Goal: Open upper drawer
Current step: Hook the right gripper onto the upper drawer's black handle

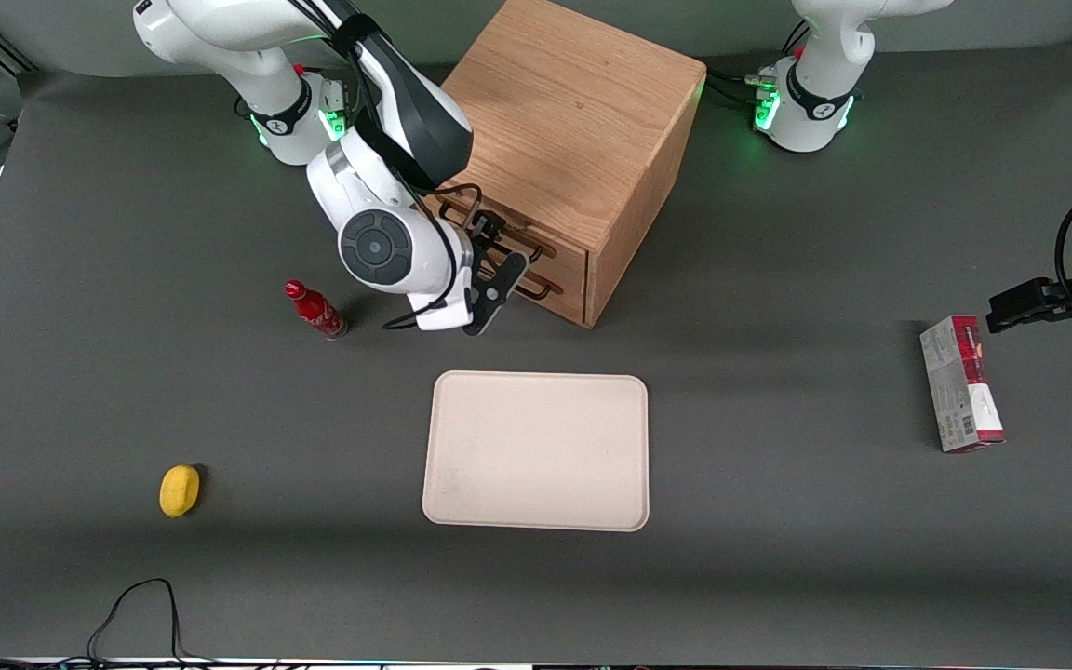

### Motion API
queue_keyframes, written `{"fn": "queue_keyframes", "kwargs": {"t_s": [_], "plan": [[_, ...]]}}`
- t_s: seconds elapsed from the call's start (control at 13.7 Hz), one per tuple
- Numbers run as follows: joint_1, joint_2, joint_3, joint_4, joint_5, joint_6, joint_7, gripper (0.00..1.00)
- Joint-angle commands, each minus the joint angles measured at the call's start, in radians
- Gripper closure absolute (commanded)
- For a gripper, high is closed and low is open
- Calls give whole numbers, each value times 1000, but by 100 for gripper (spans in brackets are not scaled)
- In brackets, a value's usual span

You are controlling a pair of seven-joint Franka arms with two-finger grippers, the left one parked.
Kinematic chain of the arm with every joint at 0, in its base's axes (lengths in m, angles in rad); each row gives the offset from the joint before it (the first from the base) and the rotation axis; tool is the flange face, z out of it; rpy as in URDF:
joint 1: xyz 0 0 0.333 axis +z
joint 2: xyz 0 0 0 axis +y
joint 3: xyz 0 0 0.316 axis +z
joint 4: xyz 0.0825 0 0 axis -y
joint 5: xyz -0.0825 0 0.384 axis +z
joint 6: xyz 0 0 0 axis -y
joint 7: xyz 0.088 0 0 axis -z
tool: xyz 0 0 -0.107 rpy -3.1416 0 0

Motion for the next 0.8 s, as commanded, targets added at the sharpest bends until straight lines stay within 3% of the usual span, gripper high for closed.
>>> {"fn": "queue_keyframes", "kwargs": {"t_s": [0.0,0.73], "plan": [[7,-10,-12,-21,-11,34,-48,0],[-3,26,-18,35,-33,54,-36,0]]}}
